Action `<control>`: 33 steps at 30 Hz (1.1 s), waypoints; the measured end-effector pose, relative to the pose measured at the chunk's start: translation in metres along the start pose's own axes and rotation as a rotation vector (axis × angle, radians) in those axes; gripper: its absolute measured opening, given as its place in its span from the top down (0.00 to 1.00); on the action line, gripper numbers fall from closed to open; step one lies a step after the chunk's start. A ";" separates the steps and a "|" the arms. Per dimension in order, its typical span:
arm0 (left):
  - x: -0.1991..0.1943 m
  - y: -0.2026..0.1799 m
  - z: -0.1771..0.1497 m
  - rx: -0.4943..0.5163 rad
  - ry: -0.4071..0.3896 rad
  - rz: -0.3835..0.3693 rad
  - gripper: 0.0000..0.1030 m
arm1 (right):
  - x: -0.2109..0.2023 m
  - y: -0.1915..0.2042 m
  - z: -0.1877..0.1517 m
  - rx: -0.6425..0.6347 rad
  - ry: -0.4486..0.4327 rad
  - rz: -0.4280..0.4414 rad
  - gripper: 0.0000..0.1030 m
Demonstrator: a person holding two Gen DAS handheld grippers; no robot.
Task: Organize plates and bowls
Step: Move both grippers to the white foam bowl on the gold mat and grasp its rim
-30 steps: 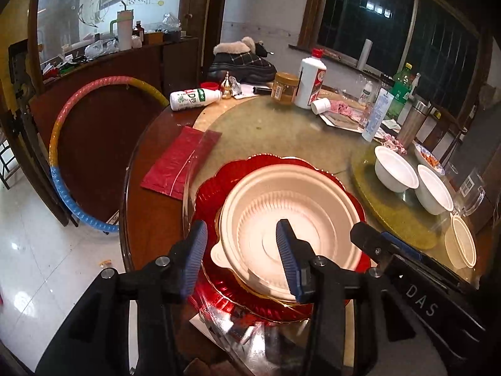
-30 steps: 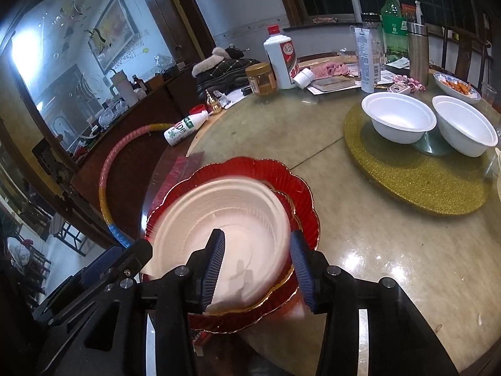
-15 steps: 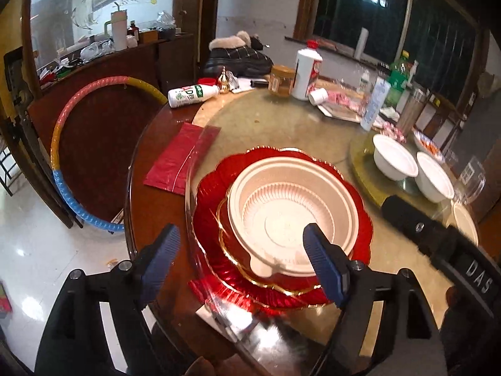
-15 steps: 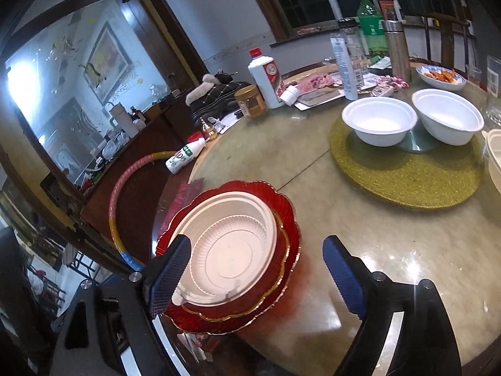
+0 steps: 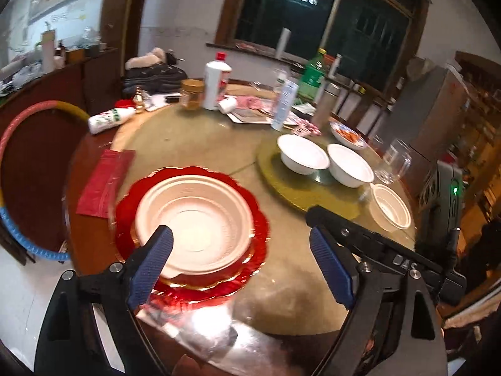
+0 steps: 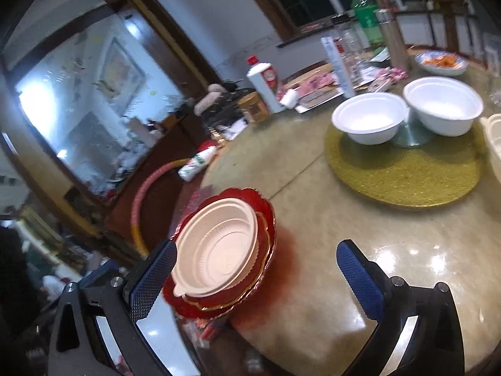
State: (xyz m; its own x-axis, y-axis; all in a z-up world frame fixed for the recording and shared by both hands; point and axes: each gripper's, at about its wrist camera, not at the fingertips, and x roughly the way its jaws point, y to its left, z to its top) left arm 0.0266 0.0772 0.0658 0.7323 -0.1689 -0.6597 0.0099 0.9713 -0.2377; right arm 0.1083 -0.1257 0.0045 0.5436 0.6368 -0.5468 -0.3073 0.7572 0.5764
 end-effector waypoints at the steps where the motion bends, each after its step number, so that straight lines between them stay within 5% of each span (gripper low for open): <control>1: 0.006 -0.005 0.006 0.006 0.006 -0.006 0.13 | -0.004 -0.011 0.003 0.036 -0.009 0.010 0.00; 6: 0.037 -0.025 0.034 0.072 0.044 0.013 0.13 | -0.020 -0.068 0.022 0.237 -0.015 -0.028 0.00; 9: 0.074 -0.035 0.053 0.103 0.142 0.052 0.13 | -0.021 -0.102 0.039 0.342 0.012 -0.079 0.00; 22: 0.216 -0.086 0.113 -0.051 0.332 0.047 0.13 | 0.033 -0.167 0.130 0.495 0.088 -0.071 0.01; 27: 0.256 -0.086 0.119 -0.099 0.356 0.112 0.13 | 0.055 -0.185 0.146 0.525 0.120 -0.075 0.15; 30: 0.272 -0.082 0.124 -0.169 0.347 0.087 0.15 | 0.071 -0.191 0.151 0.533 0.142 -0.088 0.32; 33: 0.285 -0.087 0.124 -0.172 0.353 0.097 0.26 | 0.082 -0.194 0.154 0.534 0.152 -0.097 0.42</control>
State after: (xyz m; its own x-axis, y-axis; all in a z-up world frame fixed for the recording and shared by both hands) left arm 0.3187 -0.0345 -0.0128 0.4455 -0.1537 -0.8820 -0.1837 0.9485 -0.2581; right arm 0.3325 -0.2426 -0.0585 0.4186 0.6119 -0.6711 0.1980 0.6597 0.7250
